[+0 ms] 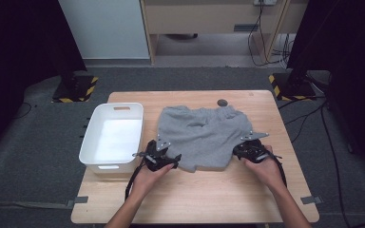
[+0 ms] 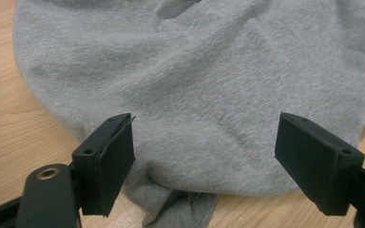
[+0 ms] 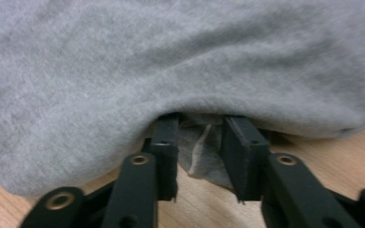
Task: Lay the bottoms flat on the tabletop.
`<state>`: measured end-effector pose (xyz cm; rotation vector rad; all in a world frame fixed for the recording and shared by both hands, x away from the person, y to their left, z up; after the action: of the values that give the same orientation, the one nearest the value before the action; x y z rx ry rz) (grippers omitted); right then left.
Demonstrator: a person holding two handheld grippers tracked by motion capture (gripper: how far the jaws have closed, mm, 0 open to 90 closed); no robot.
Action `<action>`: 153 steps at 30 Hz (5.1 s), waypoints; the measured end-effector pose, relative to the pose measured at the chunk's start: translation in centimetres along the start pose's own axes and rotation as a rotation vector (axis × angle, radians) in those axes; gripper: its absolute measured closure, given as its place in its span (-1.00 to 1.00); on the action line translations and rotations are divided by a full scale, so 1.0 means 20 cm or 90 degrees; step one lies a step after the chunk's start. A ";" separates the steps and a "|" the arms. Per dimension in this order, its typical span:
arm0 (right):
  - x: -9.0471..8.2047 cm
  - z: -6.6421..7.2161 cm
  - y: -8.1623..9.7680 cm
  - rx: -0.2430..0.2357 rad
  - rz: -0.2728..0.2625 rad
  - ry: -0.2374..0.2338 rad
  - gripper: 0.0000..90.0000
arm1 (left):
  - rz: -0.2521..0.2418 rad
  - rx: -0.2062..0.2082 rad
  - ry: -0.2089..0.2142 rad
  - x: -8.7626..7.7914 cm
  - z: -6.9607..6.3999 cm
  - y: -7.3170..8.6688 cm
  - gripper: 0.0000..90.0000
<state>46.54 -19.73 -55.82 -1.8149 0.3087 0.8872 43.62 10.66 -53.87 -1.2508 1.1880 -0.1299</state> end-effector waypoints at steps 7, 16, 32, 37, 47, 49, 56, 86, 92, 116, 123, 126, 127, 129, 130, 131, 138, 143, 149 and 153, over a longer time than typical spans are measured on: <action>0.05 0.01 0.02 -0.008 0.016 0.015 0.27 | -0.008 0.000 -0.007 -0.02 -0.01 -0.01 -0.55; 0.04 -0.02 0.02 -0.012 0.018 0.041 0.83 | 0.004 -0.021 -0.032 -0.04 -0.02 0.02 -0.59; -0.06 -0.10 0.01 0.019 -0.010 0.043 0.83 | 0.072 -0.039 -0.087 0.03 0.02 0.16 -0.35; -0.08 -0.11 0.01 0.018 -0.014 0.051 0.83 | 0.061 -0.036 -0.084 0.07 0.08 0.12 -0.14; -0.14 -0.18 0.04 0.013 0.005 0.071 0.85 | 0.057 -0.042 -0.041 0.17 0.15 -0.03 0.54; -0.16 -0.20 0.05 0.017 0.002 0.074 0.85 | 0.053 -0.040 -0.034 0.16 0.15 -0.07 0.64; -0.20 -0.22 0.08 0.020 -0.006 0.072 0.85 | 0.044 -0.037 -0.009 0.10 0.14 -0.17 0.90; -0.19 -0.25 0.12 0.043 -0.007 0.066 0.85 | 0.072 -0.034 -0.007 0.48 0.34 -0.27 0.80; -0.20 -0.24 0.11 0.043 -0.009 0.065 0.85 | 0.062 -0.029 -0.016 0.41 0.31 -0.27 0.47; -0.20 -0.25 0.10 0.042 -0.014 0.073 0.85 | 0.001 -0.021 -0.031 0.15 0.05 -0.10 -0.04; -0.19 -0.25 0.10 0.044 -0.012 0.071 0.85 | 0.014 -0.019 -0.019 0.22 0.03 -0.08 -0.01; -0.19 -0.25 0.11 0.044 -0.010 0.070 0.85 | 0.025 -0.014 -0.023 0.25 0.03 -0.08 -0.01; -0.19 -0.25 0.11 0.043 -0.011 0.071 0.84 | 0.029 -0.017 -0.021 0.27 0.03 -0.08 -0.01; -0.19 -0.24 0.10 0.045 -0.014 0.070 0.84 | 0.033 -0.024 -0.017 0.29 0.04 -0.07 0.05; -0.20 -0.24 0.10 0.043 -0.015 0.068 0.84 | 0.035 -0.024 -0.018 0.30 0.04 -0.07 0.07; -0.20 -0.24 0.10 0.043 -0.016 0.068 0.84 | 0.037 -0.025 -0.018 0.30 0.04 -0.07 0.11; -0.20 -0.24 0.10 0.046 -0.016 0.066 0.84 | 0.037 -0.023 -0.007 0.33 0.04 -0.06 0.26; -0.20 -0.24 0.10 0.045 -0.017 0.065 0.84 | 0.039 -0.018 0.001 0.32 0.04 -0.06 0.61; -0.19 -0.24 0.10 0.047 -0.016 0.065 0.84 | 0.050 -0.029 0.006 0.29 0.05 -0.05 0.81; -0.19 -0.25 0.10 0.047 -0.016 0.068 0.84 | 0.042 -0.023 0.002 0.25 0.04 -0.06 0.82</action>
<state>44.84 -25.64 -53.63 -1.7973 0.3810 0.7527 47.11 7.46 -56.22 -1.2415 1.2374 -0.0625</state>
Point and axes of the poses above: each handheld gripper's, and its own axes: x roughly forward along the jaws, y roughly out of its underside, z roughly to its left, the point moved 6 cm from there along x, roughly forward along the jaws, and after that the axes turned 15 degrees about y, right-handed, at the moved point
